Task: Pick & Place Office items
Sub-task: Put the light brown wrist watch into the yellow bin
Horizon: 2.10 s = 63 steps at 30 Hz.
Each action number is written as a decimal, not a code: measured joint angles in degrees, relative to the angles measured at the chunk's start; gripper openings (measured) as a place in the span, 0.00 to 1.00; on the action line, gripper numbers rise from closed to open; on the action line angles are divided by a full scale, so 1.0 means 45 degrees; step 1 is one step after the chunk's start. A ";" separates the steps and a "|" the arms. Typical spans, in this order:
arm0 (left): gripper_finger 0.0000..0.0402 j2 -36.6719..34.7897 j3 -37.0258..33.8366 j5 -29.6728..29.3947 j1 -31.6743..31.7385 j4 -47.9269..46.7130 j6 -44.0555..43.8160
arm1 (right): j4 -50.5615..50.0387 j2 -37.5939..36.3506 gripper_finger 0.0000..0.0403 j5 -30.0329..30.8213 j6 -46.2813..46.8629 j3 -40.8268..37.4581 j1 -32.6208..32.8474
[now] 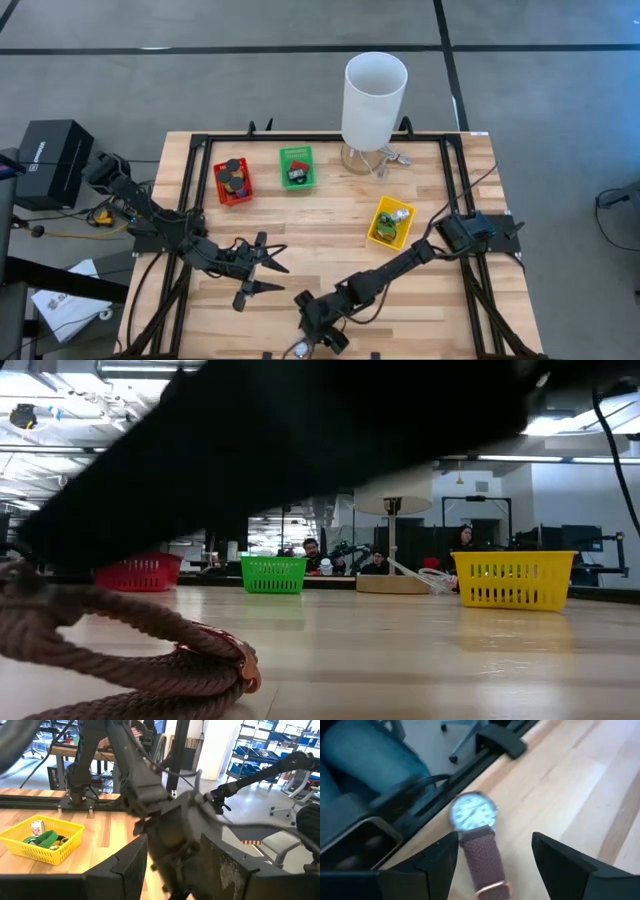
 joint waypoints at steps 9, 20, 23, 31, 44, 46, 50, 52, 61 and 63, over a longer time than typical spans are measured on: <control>0.44 0.0000 0.0000 -0.0010 0.0005 -0.0005 0.0010 | 0.0213 0.0446 0.60 -0.0112 -0.0008 0.0034 -0.0180; 0.44 0.0000 0.0000 -0.0039 0.0005 -0.0005 0.0027 | -0.1292 0.0428 0.51 -0.0193 -0.0086 0.0049 -0.0156; 0.44 0.0000 0.0000 -0.0039 0.0005 -0.0005 0.0034 | -0.1244 0.0412 0.40 -0.0175 -0.0086 0.0049 -0.0164; 0.44 0.0000 -0.0005 -0.0039 0.0005 -0.0005 0.0015 | -0.1312 0.0389 0.24 -0.0263 0.0502 0.0044 -0.0267; 0.44 0.0000 -0.0005 -0.0034 0.0005 -0.0005 0.0010 | -0.2292 0.0099 0.24 -0.0224 0.0769 0.0029 -0.0180; 0.44 0.0000 -0.0005 -0.0034 0.0005 -0.0008 0.0006 | -0.2770 -0.0142 0.24 -0.0151 0.0771 -0.0002 -0.0166; 0.44 0.0000 -0.0005 -0.0029 0.0005 -0.0010 0.0006 | -0.3873 -0.1104 0.25 0.0634 0.0764 -0.0012 -0.0156; 0.44 0.0000 -0.0005 -0.0029 0.0005 -0.0010 0.0005 | -0.4531 -0.1643 0.25 0.1164 0.0763 0.0020 -0.0146; 0.44 0.0000 -0.0010 -0.0029 0.0005 -0.0012 0.0002 | -0.7233 -0.3794 0.25 0.3359 0.1055 0.0033 -0.0063; 0.44 0.0000 -0.0010 -0.0024 0.0005 -0.0010 0.0001 | -0.7818 -0.4143 0.25 0.3821 0.1060 0.0010 -0.0045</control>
